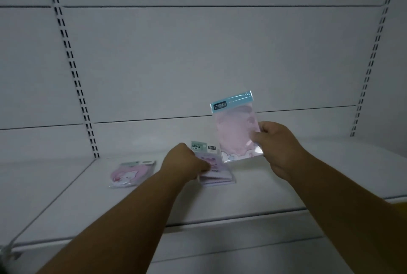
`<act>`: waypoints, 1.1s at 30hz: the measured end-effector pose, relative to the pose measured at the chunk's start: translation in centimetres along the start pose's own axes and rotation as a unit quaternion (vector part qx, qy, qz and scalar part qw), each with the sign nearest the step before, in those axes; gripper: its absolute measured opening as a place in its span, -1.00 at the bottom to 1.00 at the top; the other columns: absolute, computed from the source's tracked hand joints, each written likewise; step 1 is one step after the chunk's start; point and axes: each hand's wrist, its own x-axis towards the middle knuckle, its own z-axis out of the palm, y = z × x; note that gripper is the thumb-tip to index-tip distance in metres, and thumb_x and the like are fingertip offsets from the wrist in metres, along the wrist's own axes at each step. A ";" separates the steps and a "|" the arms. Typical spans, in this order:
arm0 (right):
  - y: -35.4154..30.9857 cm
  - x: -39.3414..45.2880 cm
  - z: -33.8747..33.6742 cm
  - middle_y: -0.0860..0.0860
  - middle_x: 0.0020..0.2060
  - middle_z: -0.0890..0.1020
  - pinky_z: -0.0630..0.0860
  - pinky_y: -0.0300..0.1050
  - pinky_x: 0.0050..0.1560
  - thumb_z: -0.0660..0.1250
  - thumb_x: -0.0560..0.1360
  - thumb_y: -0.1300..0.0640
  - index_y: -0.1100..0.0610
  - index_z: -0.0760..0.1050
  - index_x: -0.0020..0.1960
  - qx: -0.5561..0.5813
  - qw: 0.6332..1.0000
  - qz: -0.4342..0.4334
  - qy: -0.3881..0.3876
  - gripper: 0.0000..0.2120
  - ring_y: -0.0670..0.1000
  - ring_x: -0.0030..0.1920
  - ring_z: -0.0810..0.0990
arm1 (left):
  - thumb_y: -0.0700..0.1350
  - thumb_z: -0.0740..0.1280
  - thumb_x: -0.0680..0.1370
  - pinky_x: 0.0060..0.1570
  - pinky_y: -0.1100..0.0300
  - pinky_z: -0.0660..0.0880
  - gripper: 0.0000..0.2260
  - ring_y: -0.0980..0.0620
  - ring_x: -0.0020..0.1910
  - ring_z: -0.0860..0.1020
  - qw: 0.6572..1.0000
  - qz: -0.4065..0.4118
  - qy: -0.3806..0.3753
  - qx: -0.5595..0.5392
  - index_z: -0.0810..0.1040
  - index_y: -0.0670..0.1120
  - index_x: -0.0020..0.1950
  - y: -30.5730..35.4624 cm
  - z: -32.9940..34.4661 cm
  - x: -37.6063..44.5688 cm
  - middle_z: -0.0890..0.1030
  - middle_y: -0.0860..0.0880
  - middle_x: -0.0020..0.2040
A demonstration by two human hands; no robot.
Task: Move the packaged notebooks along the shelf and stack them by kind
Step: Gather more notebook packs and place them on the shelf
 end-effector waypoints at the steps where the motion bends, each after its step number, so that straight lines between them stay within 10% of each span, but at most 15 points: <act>1: 0.1 0.1 0.0 -0.02 -0.20 0.73 0.58 -0.17 -0.27 0.30 0.53 0.23 0.08 0.61 -0.09 0.003 1.000 -0.001 -0.009 -0.87 -0.05 -0.26 0.72 | 0.04 0.56 0.27 -0.42 0.24 0.54 -0.67 0.06 -0.34 0.60 1.000 0.002 0.013 0.024 0.52 -0.06 -0.14 0.1 0.0 0.0 0.63 -0.02 -0.25; 7: 0.3 0.6 -0.3 -0.04 -0.23 0.72 0.53 -0.23 -0.34 0.31 0.53 0.23 0.08 0.62 -0.09 0.001 0.999 -0.008 -0.037 -0.87 -0.06 -0.29 0.71 | 0.18 0.54 0.29 -0.42 0.25 0.36 -0.64 0.14 -0.32 0.48 0.992 0.019 0.035 0.116 0.44 0.02 -0.25 0.1 -0.6 0.1 0.52 0.08 -0.30; 12: 0.1 1.1 -2.0 0.00 -0.21 0.73 0.58 -0.12 -0.21 0.33 0.53 0.20 0.04 0.62 -0.13 -0.017 1.000 0.000 -0.019 -0.87 0.02 -0.22 0.72 | 0.08 0.19 0.61 -0.29 0.16 0.50 -0.73 0.02 -0.24 0.59 0.977 0.071 0.047 -0.195 0.59 -0.06 0.01 4.5 -1.5 1.6 0.66 -0.01 -0.13; 19: 1.3 0.6 -8.5 0.10 -0.15 0.73 0.64 0.03 -0.05 0.38 0.50 0.19 0.15 0.62 -0.03 -0.043 0.997 0.064 0.011 -0.93 0.10 -0.15 0.73 | -0.10 0.36 0.55 -0.48 0.28 0.44 -0.88 0.07 -0.43 0.53 0.944 0.081 -0.081 -0.308 0.61 -0.13 0.00 11.1 3.3 3.7 0.68 -0.07 -0.17; 28: 5.3 4.0 -13.6 0.17 -0.29 0.61 0.50 -0.16 -0.34 0.47 0.37 0.17 0.28 0.57 -0.22 -0.309 0.937 0.163 -0.008 -0.83 0.06 -0.30 0.60 | -0.13 0.42 0.47 -0.04 0.05 0.62 -0.82 -0.12 -0.09 0.66 0.987 0.133 -0.035 0.080 0.65 -0.22 -0.01 14.9 13.2 7.3 0.69 -0.15 -0.06; 33: 7.1 6.5 -13.8 0.03 -0.43 0.48 0.36 -0.26 -0.51 0.44 0.41 0.06 0.13 0.39 -0.33 -0.411 0.903 0.115 -0.051 -0.72 -0.05 -0.48 0.47 | -0.06 0.41 0.47 -0.16 0.19 0.53 -0.83 -0.05 -0.13 0.57 0.982 0.098 0.021 0.160 0.57 -0.11 -0.01 14.5 15.4 8.7 0.64 -0.09 -0.01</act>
